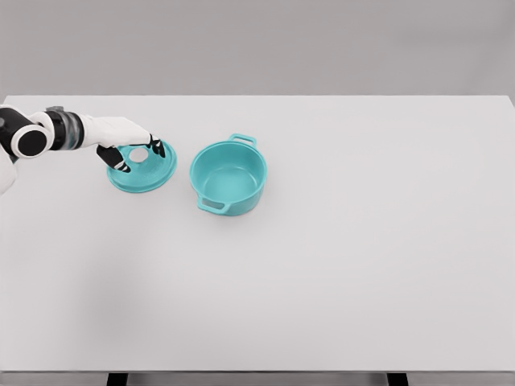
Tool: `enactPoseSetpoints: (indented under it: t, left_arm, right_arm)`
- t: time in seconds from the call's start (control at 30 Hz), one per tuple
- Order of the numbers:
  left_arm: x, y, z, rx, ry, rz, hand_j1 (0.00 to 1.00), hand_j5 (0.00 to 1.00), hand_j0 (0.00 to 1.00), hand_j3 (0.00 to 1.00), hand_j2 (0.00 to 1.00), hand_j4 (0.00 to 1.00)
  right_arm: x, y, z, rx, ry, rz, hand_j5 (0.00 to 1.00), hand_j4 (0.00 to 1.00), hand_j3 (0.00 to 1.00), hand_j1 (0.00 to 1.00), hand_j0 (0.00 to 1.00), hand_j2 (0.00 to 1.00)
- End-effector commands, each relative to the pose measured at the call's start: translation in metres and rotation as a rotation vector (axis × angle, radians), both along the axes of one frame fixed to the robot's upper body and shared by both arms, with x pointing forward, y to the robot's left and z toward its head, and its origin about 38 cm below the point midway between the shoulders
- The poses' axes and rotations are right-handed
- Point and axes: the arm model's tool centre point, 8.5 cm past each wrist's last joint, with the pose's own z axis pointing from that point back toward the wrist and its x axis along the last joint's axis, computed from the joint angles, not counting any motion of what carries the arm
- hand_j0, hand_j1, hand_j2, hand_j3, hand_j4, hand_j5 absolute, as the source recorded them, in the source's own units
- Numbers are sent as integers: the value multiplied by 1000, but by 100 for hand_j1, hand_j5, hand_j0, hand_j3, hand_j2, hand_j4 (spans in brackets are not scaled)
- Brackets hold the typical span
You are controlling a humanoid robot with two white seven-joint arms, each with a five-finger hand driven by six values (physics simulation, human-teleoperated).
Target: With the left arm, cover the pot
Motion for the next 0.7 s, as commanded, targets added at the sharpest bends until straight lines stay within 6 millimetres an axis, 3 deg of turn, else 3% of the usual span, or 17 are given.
enactPoseSetpoints:
  t: [0.0,0.1,0.33,0.67]
  left_arm:
    - [0,0,0,-2,-1,5,76,76,76,76,76,76]
    - [0,0,0,-2,-1,5,76,76,76,76,76,76]
    - [0,-1,0,-3,0,2,63,63,63,63,63,63]
    - [-1,0,-1,-4,1,2,54,54,54,54,54,54]
  right_arm:
    - [0,0,0,0,0,0,100,100,100,100,100,100]
    - [0,0,0,0,0,0,100,100,100,100,100,100]
    - [0,0,0,0,0,0,100,100,100,100,100,100]
    - [0,0,0,0,0,0,100,100,100,100,100,100]
